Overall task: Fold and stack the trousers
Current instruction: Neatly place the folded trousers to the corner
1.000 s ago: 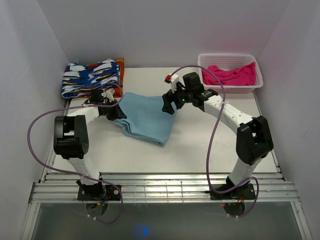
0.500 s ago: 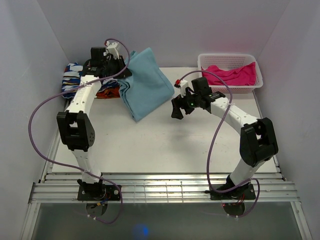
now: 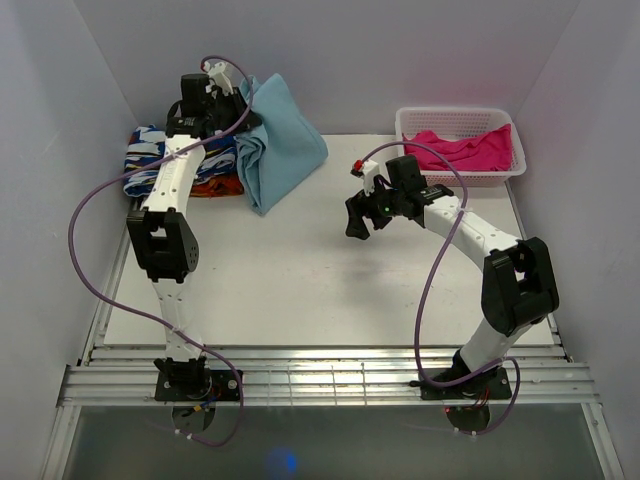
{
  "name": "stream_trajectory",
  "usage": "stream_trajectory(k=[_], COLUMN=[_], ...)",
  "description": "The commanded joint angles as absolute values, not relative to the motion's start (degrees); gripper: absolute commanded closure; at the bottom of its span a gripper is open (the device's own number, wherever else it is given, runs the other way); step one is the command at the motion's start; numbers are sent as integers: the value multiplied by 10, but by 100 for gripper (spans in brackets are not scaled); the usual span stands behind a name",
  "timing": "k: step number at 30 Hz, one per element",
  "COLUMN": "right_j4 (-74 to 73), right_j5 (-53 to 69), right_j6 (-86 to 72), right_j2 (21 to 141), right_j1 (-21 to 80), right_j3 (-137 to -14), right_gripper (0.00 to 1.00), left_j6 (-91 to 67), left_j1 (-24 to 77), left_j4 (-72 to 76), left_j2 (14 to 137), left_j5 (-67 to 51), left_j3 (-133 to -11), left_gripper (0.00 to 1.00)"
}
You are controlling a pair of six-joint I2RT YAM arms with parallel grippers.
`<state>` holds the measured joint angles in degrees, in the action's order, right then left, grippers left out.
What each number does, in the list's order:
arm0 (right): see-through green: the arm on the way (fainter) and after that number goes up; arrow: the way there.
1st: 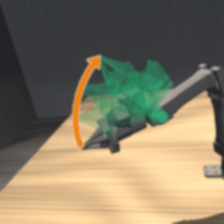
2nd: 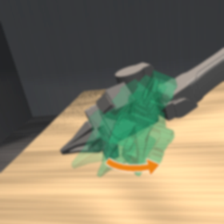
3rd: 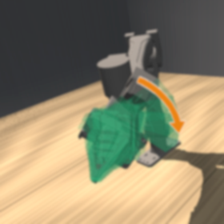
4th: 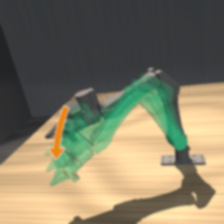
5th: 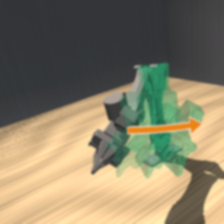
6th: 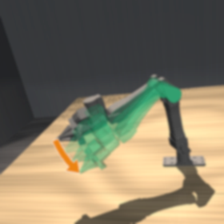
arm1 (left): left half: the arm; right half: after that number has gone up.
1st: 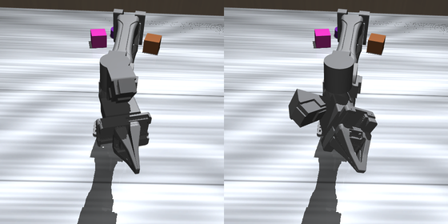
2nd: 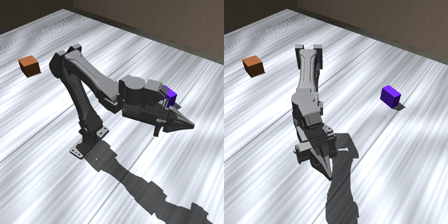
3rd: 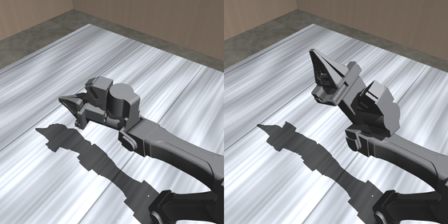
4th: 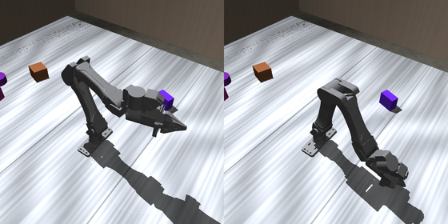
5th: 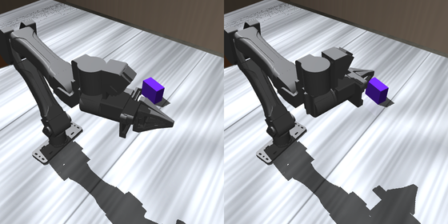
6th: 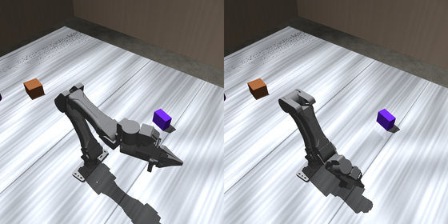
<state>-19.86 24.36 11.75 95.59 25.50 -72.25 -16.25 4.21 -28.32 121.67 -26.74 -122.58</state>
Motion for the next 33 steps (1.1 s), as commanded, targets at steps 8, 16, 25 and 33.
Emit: stream_trajectory(k=[8, 16, 25, 33], right_j4=[-200, -200, -200, -200], right_j5=[246, 246, 249, 247], right_j6=[132, 133, 134, 134], right_j2=[945, 949, 952, 949], right_j1=[251, 251, 252, 252], right_j3=[-722, -725, -721, -717], right_gripper=[10, 10, 10, 10], left_j6=[-229, -274, -303, -355], left_j1=[21, 8, 1, 1], left_j4=[-151, -113, -84, -50], left_j2=[1177, 1166, 1158, 1172], left_j5=[-233, -202, -185, -179], left_j3=[-1323, -1321, -1321, -1332], left_gripper=[100, 100, 100, 100])
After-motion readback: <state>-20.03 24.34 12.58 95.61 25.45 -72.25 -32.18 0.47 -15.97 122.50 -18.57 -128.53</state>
